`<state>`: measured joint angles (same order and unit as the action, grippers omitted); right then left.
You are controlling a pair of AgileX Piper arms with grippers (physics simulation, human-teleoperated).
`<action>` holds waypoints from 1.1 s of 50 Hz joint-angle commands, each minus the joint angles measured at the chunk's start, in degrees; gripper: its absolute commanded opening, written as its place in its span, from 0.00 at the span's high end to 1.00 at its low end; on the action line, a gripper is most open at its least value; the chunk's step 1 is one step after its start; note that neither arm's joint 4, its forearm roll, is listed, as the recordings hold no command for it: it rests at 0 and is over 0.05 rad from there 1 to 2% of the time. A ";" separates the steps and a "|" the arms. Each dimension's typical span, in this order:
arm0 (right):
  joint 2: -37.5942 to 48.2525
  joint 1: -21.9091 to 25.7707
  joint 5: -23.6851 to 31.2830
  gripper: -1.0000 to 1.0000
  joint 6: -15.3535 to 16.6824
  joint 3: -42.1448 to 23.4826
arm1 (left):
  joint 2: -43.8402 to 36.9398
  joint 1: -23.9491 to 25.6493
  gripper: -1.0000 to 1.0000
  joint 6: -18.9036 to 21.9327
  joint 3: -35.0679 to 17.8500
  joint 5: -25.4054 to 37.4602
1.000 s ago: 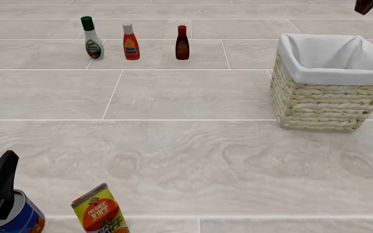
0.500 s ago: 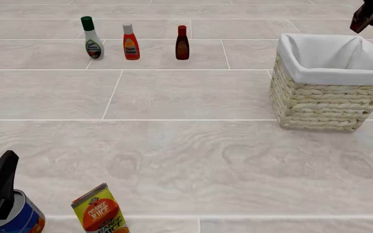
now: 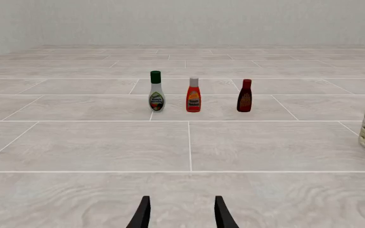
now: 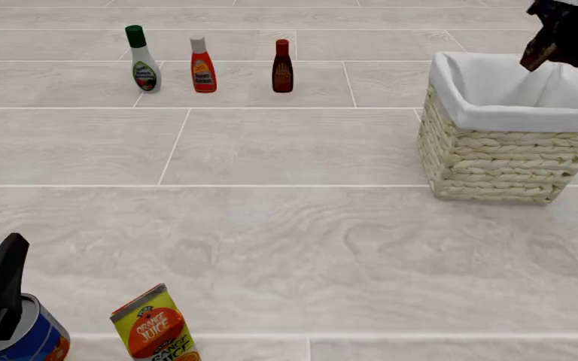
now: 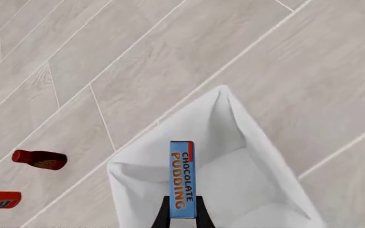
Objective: Pick the chocolate pudding and place it in the basket.
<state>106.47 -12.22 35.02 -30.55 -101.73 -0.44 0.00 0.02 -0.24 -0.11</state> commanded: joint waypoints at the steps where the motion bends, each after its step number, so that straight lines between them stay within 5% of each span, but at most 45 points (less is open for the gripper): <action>1: 1.90 1.18 0.16 1.00 -3.43 -0.24 | 0.02 0.00 0.00 -0.05 0.00 0.00; 55: 8.27 1.34 -0.67 1.00 -8.42 0.59 | 0.02 0.00 0.00 0.00 0.00 0.00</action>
<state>113.80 -11.08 34.46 -37.67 -101.32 -0.43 0.00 0.02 -0.24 -0.11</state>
